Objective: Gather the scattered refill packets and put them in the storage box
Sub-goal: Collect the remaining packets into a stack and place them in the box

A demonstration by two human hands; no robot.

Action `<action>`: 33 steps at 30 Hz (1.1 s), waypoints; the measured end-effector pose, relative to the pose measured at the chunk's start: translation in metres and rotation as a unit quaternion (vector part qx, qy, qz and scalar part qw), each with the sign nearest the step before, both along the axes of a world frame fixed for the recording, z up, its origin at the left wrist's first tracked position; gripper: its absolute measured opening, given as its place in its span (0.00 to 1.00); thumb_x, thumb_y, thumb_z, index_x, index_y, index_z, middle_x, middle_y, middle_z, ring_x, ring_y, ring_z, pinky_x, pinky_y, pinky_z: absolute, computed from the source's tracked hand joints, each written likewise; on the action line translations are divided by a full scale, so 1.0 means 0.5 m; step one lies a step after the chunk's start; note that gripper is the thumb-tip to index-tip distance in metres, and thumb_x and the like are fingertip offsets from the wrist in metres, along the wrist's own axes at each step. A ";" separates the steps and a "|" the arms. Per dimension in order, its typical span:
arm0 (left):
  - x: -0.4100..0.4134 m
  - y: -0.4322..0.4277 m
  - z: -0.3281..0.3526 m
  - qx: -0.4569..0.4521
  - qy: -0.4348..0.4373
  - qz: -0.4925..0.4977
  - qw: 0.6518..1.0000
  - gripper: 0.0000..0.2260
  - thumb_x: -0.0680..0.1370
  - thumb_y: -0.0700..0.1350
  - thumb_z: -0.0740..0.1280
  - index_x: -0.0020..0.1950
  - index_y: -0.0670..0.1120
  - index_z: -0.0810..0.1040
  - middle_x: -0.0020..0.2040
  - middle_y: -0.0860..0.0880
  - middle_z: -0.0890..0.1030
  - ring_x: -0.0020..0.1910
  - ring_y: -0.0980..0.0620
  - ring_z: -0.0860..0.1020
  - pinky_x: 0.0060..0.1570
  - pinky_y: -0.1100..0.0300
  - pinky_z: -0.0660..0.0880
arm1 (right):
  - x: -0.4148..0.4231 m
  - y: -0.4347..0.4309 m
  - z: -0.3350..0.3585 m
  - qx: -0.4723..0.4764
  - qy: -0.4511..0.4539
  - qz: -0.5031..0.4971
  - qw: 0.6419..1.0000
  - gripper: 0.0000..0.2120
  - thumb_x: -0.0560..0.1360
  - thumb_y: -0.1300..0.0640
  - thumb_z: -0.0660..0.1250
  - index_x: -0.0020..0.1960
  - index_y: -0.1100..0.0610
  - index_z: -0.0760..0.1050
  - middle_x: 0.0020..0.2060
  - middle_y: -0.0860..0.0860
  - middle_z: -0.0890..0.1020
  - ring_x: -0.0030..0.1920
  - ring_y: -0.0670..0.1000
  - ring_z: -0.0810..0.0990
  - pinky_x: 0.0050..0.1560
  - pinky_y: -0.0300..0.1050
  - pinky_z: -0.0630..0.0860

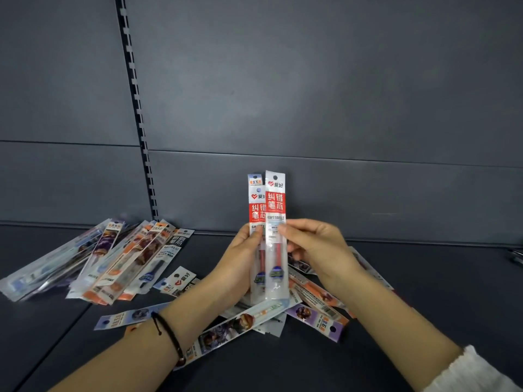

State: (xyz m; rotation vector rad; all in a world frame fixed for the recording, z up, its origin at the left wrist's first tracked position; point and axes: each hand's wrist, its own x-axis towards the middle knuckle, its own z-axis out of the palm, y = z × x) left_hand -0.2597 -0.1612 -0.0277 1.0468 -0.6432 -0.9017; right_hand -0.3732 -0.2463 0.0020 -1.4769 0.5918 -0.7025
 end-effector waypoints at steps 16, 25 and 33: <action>0.058 0.011 0.014 -0.035 -0.048 0.104 0.993 0.10 0.83 0.44 0.55 0.64 0.45 0.67 0.51 0.42 0.83 0.44 0.49 0.85 0.52 0.51 0.80 | -0.022 -0.056 -0.029 -0.359 0.235 -0.039 0.903 0.12 0.73 0.47 0.70 0.54 0.50 0.80 0.45 0.43 0.81 0.41 0.38 0.77 0.45 0.37 0.75; 0.081 0.015 0.012 -0.005 0.020 0.172 0.985 0.08 0.83 0.45 0.58 0.60 0.46 0.71 0.44 0.46 0.83 0.36 0.51 0.81 0.37 0.56 0.79 | -0.016 -0.045 -0.034 -0.380 0.398 0.028 0.835 0.18 0.71 0.46 0.71 0.59 0.50 0.79 0.52 0.45 0.80 0.49 0.44 0.77 0.53 0.46 0.77; 0.067 0.010 0.003 0.026 0.056 0.073 0.995 0.04 0.82 0.45 0.60 0.52 0.45 0.72 0.34 0.47 0.77 0.26 0.53 0.71 0.25 0.61 0.71 | -0.021 -0.055 -0.039 -0.262 0.267 -0.016 0.927 0.08 0.77 0.53 0.66 0.53 0.53 0.82 0.43 0.43 0.82 0.41 0.39 0.78 0.37 0.31 0.70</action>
